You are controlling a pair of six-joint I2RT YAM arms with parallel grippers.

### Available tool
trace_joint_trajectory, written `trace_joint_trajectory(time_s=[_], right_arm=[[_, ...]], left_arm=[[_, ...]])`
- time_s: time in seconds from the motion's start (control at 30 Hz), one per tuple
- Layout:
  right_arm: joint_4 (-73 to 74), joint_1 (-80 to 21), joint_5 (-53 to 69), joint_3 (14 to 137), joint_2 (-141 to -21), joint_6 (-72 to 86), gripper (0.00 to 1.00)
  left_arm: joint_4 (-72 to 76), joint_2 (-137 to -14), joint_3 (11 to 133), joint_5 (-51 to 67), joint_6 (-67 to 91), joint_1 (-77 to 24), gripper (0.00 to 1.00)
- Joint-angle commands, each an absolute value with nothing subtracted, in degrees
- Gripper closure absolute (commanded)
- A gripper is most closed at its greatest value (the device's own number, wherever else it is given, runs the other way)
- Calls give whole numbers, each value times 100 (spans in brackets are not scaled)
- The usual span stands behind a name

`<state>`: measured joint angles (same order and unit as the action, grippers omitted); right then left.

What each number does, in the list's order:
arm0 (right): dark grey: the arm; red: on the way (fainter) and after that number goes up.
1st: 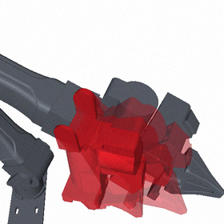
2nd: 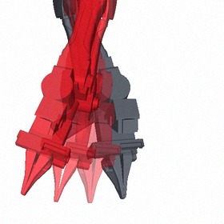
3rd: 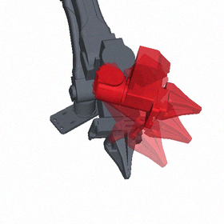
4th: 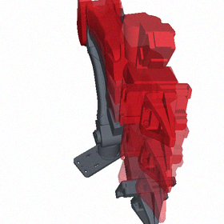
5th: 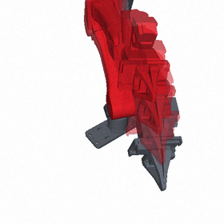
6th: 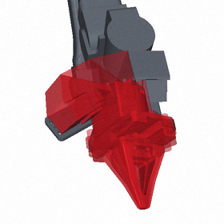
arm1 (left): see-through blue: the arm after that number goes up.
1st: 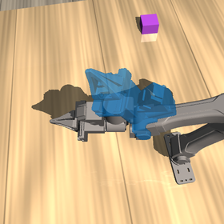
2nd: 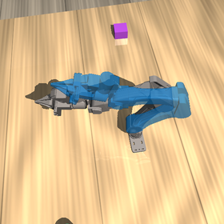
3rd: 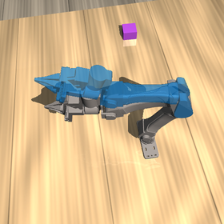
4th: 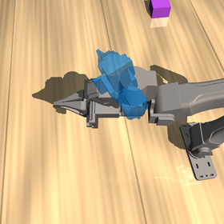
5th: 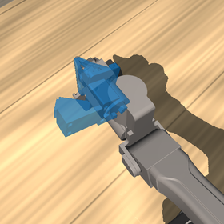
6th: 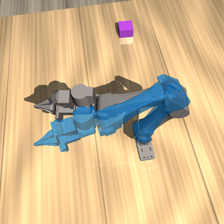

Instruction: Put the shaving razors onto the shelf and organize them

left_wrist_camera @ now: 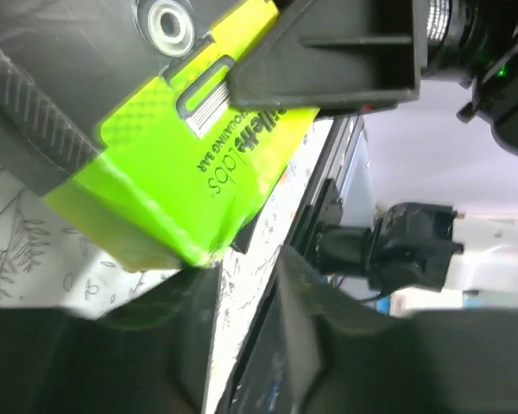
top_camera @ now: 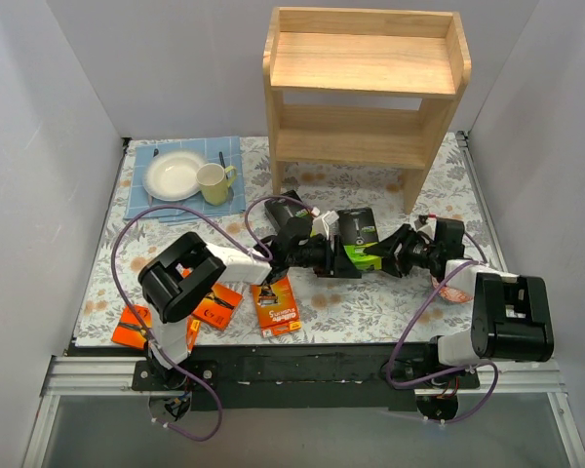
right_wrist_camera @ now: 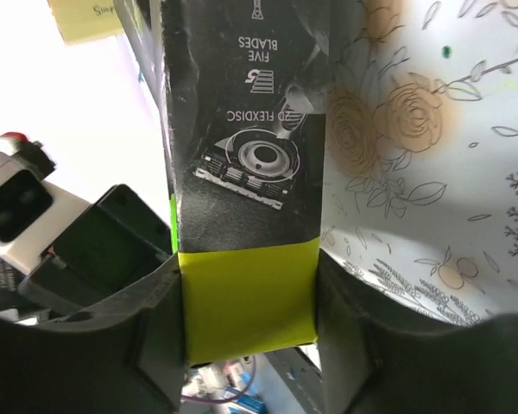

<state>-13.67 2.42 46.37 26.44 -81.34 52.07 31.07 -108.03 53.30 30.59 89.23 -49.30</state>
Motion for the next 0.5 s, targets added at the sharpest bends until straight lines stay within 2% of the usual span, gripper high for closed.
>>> trace_joint_trajectory(time_s=[0.0,0.1,0.2,0.33,0.47], right_arm=[[-942,202,5036,3111,-7586,4310,56],[-283,220,5264,3548,-7270,3764,58],[429,237,5738,4049,-7111,3429,62],[1378,325,5871,4902,-6908,2840,63],[1749,395,5643,5939,-7048,2856,63]], left_arm=[[2945,-10108,5249,3760,7650,-4992,2],[2340,-9415,4862,3911,6682,-4992,2],[1357,-8562,4798,3440,5750,-4992,2],[-419,-8385,5377,2840,4870,-4992,2],[-685,-8148,5475,2461,4563,-4983,2]])
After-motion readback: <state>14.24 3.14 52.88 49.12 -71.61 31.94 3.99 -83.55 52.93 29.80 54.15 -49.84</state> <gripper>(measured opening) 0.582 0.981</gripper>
